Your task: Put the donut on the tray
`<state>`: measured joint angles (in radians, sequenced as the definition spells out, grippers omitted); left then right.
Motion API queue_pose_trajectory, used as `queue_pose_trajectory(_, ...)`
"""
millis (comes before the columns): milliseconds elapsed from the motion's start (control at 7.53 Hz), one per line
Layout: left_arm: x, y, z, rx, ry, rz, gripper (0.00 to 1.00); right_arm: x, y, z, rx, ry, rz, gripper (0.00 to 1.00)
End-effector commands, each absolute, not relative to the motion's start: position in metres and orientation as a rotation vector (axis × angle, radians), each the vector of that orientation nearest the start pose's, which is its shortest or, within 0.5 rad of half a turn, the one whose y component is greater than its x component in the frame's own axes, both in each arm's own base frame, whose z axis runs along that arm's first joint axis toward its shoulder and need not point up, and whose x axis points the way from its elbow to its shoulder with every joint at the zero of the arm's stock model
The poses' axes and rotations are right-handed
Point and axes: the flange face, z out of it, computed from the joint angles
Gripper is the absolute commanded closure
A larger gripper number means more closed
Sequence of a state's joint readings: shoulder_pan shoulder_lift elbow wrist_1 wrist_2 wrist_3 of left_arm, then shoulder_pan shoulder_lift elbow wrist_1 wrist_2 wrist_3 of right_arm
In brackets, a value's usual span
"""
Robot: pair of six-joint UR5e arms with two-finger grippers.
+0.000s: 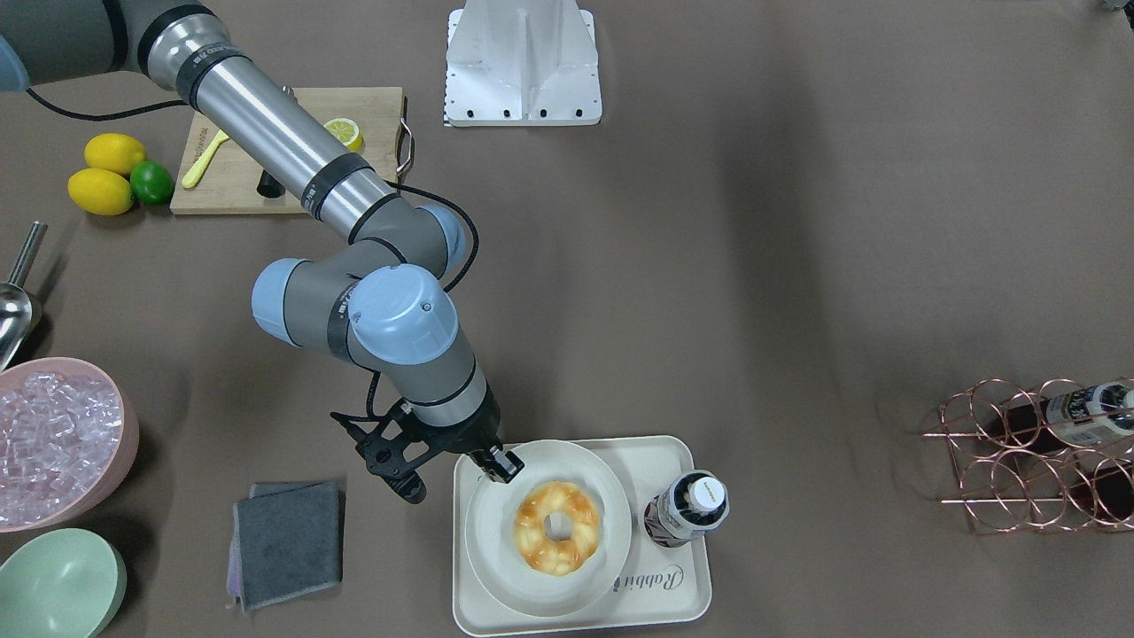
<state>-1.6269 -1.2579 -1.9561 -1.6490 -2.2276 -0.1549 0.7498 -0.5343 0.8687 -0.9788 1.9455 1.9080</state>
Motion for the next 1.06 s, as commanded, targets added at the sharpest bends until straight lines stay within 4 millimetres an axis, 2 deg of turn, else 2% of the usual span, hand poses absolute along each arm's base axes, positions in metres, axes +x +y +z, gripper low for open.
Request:
queue_pose_trajectory(0, -0.093, -0.365, 0.601, 0.112, 0.662, -0.153, 0.02, -0.541, -0.651, 0.215, -0.187, -1.05, 0.787, 0.0)
queue_pose_trajectory(133, -0.093, -0.365, 0.601, 0.112, 0.662, -0.153, 0.02, -0.51, -0.641, 0.229, -0.202, -1.055, 0.742, 0.0)
queue_pose_trajectory(398, -0.093, -0.364, 0.601, 0.11, 0.665, -0.153, 0.02, -0.454, -0.599, 0.266, -0.148, -0.987, 0.592, 0.0)
queue_pose_trajectory(531, -0.092, -0.363, 0.602, 0.107, 0.67, -0.154, 0.02, -0.414, -0.58, 0.296, -0.129, -0.97, 0.518, 0.0)
queue_pose_trajectory(796, -0.091, -0.364, 0.603, 0.103, 0.673, -0.151, 0.02, -0.322, -0.548, 0.376, -0.088, -0.946, 0.385, 0.0)
queue_pose_trajectory(929, -0.089, -0.364, 0.605, 0.096, 0.673, -0.149, 0.02, -0.27, -0.536, 0.43, -0.059, -0.917, 0.291, 0.0)
